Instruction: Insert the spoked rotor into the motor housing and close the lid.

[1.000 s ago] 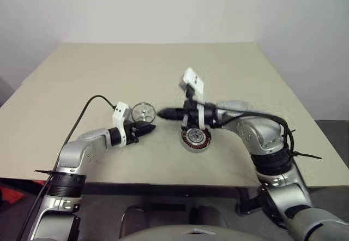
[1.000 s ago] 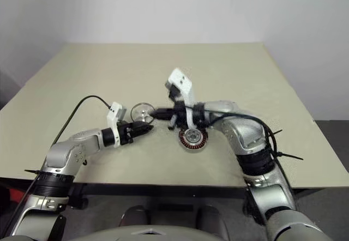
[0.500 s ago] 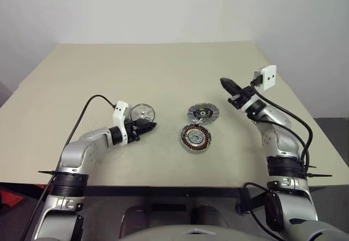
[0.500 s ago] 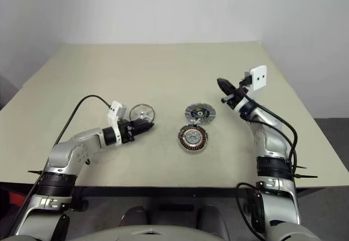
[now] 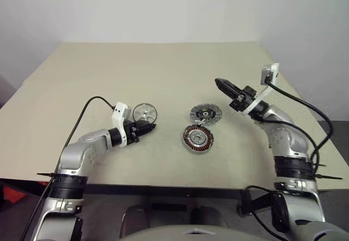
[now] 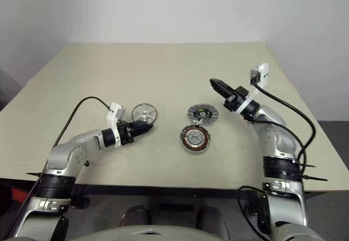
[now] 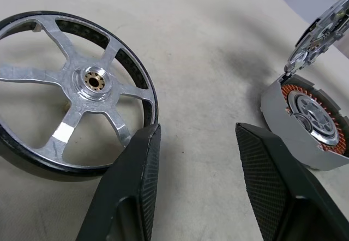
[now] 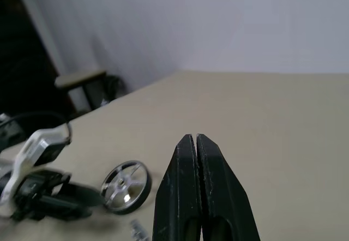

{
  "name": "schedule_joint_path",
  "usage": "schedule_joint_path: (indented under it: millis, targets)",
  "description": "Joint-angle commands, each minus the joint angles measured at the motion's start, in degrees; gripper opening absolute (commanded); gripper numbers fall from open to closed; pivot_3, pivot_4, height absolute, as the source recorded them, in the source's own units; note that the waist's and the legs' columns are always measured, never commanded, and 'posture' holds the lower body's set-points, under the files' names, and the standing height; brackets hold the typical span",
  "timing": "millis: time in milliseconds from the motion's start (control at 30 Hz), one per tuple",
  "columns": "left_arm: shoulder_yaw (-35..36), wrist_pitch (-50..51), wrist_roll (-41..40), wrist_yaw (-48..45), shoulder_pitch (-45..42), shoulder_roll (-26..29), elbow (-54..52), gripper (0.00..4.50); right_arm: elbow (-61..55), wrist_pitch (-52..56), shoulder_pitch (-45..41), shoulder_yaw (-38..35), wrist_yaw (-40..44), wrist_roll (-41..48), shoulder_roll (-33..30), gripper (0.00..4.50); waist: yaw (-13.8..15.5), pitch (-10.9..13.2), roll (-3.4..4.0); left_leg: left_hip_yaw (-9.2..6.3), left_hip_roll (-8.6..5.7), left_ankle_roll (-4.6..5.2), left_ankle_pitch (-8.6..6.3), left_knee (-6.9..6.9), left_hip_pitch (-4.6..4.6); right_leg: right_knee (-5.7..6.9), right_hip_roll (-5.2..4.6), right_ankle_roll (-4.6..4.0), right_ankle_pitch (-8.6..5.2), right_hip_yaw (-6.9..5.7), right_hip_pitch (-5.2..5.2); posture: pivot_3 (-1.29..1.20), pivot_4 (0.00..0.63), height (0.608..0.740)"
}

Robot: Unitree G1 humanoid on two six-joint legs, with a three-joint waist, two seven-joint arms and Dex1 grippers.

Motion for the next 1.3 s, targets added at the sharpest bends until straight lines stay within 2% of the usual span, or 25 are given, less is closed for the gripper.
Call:
schedule_joint_path:
  millis: [33,233,633,900,1300]
  targets:
    - [0.82,-0.08,-0.81,-0.41,-0.3,0.47,-2.05,2.32,-5.66,0.18,2.4,3.54,6.1,-0.35,-4.01,0.03,0.11,0.0,0.0,0.0,0.01,0.0,0.0,0.0,0.0,0.0,0.0,0.0,0.0,0.0,0.0,0.0,0.0,0.74]
    - [0.54,-0.21,-0.52,-0.44,-0.58,0.43,-1.72,2.32,-6.84,-10.3,6.37,11.82,11.95,-11.34,-10.78,0.03,0.14,0.02,-0.03,0.01,0.03,0.07,-0.04,0.03,0.02,0.0,0.0,0.02,-0.01,-0.01,0.0,0.0,0.0,0.74]
    - [0.41,-0.18,-0.31,-0.42,-0.68,0.59,-1.75,2.32,-5.52,-17.98,6.92,16.6,14.97,-17.66,-12.7,0.03,0.1,0.02,-0.04,0.01,0.02,0.18,-0.1,0.03,-0.01,0.0,0.0,0.02,-0.01,-0.01,0.0,0.0,0.0,0.74]
    - [0.56,0.02,-0.49,-0.04,-0.07,0.41,-2.31,2.32,0.56,-26.38,6.33,19.24,17.04,-22.21,-13.28,0.03,0.02,0.02,-0.05,0.01,0.03,0.22,-0.12,0.06,-0.02,0.0,0.0,0.02,-0.01,-0.01,0.0,0.0,0.0,0.74]
    - [0.81,0.01,-0.59,0.54,0.43,0.02,-2.57,2.32,0.29,-28.49,2.26,22.57,17.08,-24.88,-11.28,0.03,-0.28,0.02,-0.06,0.01,0.04,0.25,-0.13,0.07,0.0,0.02,0.0,0.01,0.0,-0.02,0.0,0.0,0.0,0.74]
